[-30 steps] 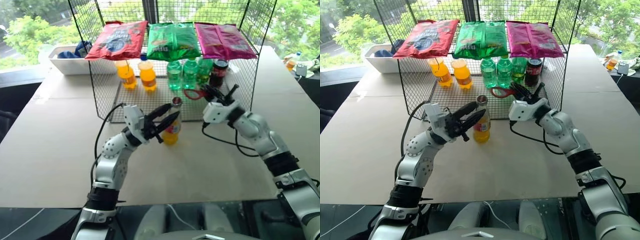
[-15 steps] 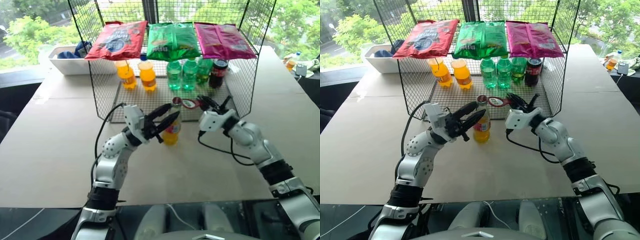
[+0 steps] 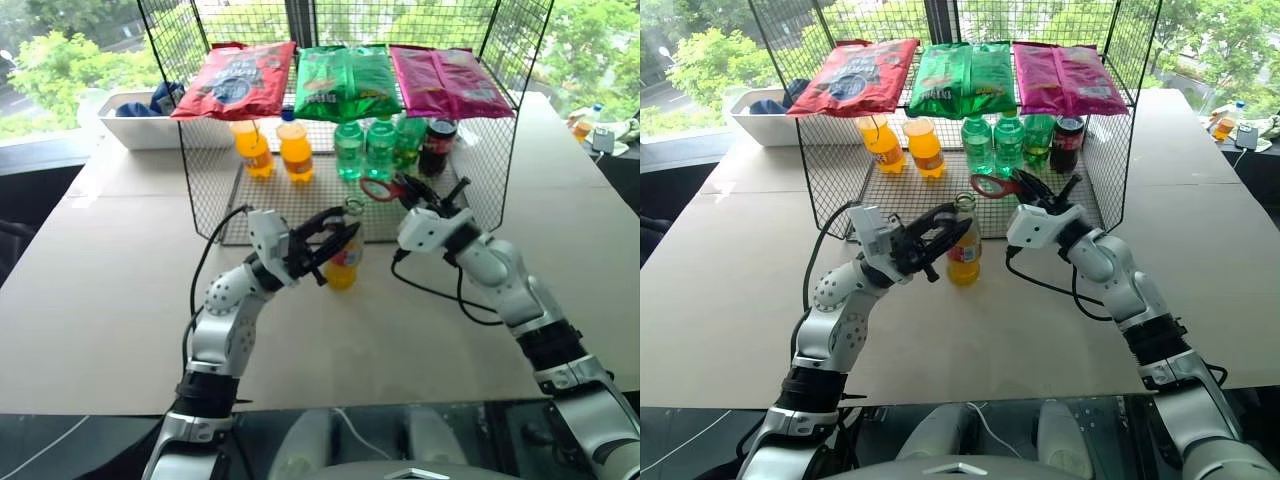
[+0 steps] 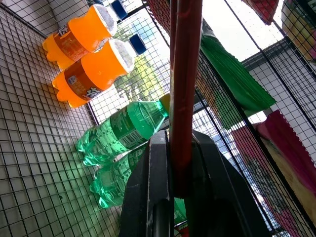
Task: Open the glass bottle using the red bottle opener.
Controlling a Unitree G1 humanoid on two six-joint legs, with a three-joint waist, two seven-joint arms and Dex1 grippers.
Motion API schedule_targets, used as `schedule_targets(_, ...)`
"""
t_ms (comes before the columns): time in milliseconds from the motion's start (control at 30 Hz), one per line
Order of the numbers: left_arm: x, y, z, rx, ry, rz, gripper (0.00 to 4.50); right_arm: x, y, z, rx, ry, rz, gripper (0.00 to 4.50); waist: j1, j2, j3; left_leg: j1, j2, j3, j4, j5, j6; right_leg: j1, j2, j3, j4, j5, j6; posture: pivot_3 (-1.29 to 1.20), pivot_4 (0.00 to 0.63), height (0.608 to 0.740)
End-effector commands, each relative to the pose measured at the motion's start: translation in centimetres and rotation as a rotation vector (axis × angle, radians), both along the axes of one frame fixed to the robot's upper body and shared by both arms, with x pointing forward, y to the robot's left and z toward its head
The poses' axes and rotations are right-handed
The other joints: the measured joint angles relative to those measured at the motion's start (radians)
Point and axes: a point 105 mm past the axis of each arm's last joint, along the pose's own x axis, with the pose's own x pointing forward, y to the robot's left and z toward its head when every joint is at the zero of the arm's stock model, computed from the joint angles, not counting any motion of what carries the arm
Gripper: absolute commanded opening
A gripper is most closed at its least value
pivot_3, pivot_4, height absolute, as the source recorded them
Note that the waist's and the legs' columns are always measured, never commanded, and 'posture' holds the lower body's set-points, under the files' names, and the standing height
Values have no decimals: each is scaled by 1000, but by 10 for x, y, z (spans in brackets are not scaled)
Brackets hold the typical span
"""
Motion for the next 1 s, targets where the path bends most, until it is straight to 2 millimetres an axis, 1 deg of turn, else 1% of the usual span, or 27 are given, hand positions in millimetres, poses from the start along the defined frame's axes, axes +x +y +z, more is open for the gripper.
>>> schedule_targets(33, 4, 2, -18, 59, 63, 9, 1600, -3, -3, 17, 34, -53, 1, 0, 0, 0, 0, 0, 0, 0, 0, 0, 0, 0, 0, 0, 0, 0, 0, 0, 150, 740)
schedule_targets(400, 3, 3, -17, 53, 57, 20, 1600, -1, -4, 16, 37, -52, -5, 0, 0, 0, 0, 0, 0, 0, 0, 0, 0, 0, 0, 0, 0, 0, 0, 0, 150, 740)
schedule_targets(700, 6, 10, -17, 51, 59, 63, 1600, -1, -4, 12, 57, -32, -10, 0, 0, 0, 0, 0, 0, 0, 0, 0, 0, 0, 0, 0, 0, 0, 0, 0, 150, 740)
schedule_targets(767, 6, 11, -17, 47, 61, 64, 2159, -1, -4, 12, 62, -30, -12, 0, 0, 0, 0, 0, 0, 0, 0, 0, 0, 0, 0, 0, 0, 0, 0, 0, 150, 740)
schedule_targets(800, 5, 11, -17, 45, 63, 62, 2272, -1, -4, 12, 64, -30, -12, 0, 0, 0, 0, 0, 0, 0, 0, 0, 0, 0, 0, 0, 0, 0, 0, 0, 150, 740)
schedule_targets(833, 5, 11, -17, 45, 63, 62, 2609, -1, -4, 12, 66, -29, -14, 0, -1, 0, 1, 0, 0, 0, 0, 0, 0, 0, 0, 0, 0, 0, 0, 0, 150, 740)
schedule_targets(900, 6, 11, -17, 48, 59, 72, 3494, 0, -5, 12, 76, -25, -19, 0, -1, 0, 3, -1, 0, 0, 0, 0, 0, -1, 0, 0, 0, 0, 0, 0, 150, 740)
schedule_targets(933, 6, 12, -17, 50, 56, 77, 4054, 0, -5, 12, 76, -24, -20, 0, 0, 0, 3, -4, 0, 0, 0, 0, 0, -4, 0, 0, 0, 0, 0, 0, 150, 740)
schedule_targets(967, 7, 12, -18, 51, 55, 80, 4325, 0, -5, 12, 76, -24, -20, 0, 0, 0, 3, -6, 0, 0, 0, 0, 0, -6, 0, 0, 0, 0, 0, 0, 150, 740)
schedule_targets(1000, 7, 12, -18, 52, 54, 79, 4442, 0, -6, 12, 75, -24, -21, 0, 0, 0, 3, -7, 0, 0, 0, 0, 0, -8, 0, 0, 0, 0, 0, 0, 150, 740)
